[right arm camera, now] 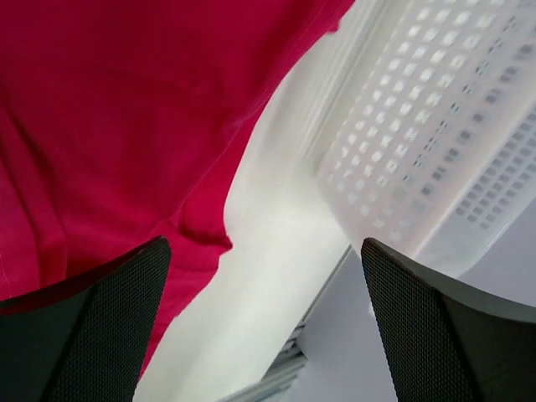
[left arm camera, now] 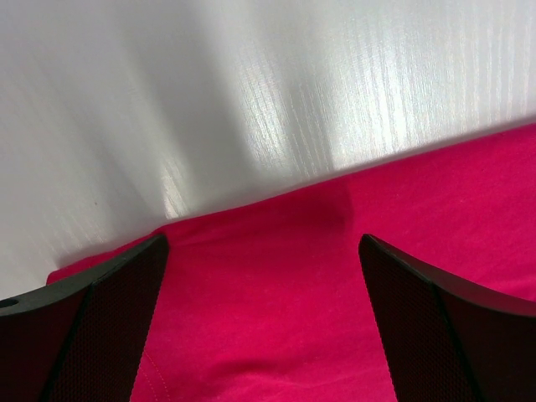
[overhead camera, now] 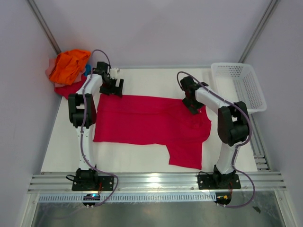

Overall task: Fold and stack the t-shirts
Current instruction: Fold the flattened tshirt in 1/3 of the way

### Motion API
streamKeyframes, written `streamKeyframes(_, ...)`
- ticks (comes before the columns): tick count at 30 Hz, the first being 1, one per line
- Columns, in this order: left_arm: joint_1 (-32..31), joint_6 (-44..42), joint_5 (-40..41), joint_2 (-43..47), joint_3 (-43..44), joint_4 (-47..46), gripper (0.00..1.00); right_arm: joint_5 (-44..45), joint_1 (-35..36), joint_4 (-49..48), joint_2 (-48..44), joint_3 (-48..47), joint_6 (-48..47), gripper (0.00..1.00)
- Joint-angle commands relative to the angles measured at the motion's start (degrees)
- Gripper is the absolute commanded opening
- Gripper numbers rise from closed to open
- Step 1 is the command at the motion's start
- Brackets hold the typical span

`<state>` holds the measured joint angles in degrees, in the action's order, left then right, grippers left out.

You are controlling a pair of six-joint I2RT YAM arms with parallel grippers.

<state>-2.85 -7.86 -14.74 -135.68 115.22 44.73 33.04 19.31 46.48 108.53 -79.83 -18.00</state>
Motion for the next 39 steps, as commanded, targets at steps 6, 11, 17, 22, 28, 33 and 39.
streamKeyframes(6, 1.7, 1.0, 1.6, -0.3, -4.9, 1.3, 0.99, 8.4, -0.7, -11.8, 8.3, -14.4, -1.3, 0.99)
streamKeyframes(11, 1.7, 1.2, 1.5, -0.6, -5.3, 1.7, 0.99, 9.1, -1.0, -11.2, 17.8, -20.3, -2.0, 0.99)
streamKeyframes(17, 1.7, 0.9, 2.3, -0.1, -5.1, 1.4, 0.99, 7.4, -1.3, -9.5, 18.4, -17.6, -2.0, 0.99)
streamKeyframes(22, 1.7, 1.2, 2.4, -0.6, -4.6, 1.6, 0.99, 7.7, -2.7, -10.8, 15.0, -10.8, -3.1, 0.99)
streamKeyframes(28, 1.7, 1.2, 3.7, -0.7, -4.8, 1.6, 0.99, 9.0, -4.6, -11.9, 13.0, -7.0, -4.0, 0.99)
streamKeyframes(33, 1.7, 1.3, 3.9, -0.6, -4.9, 1.5, 0.99, 9.9, -4.6, -12.7, 10.6, -4.3, -4.7, 0.99)
streamKeyframes(39, 1.7, 1.4, 3.9, -0.7, -5.1, 1.4, 0.99, 9.7, -4.6, -12.1, 9.9, -2.8, -4.6, 0.99)
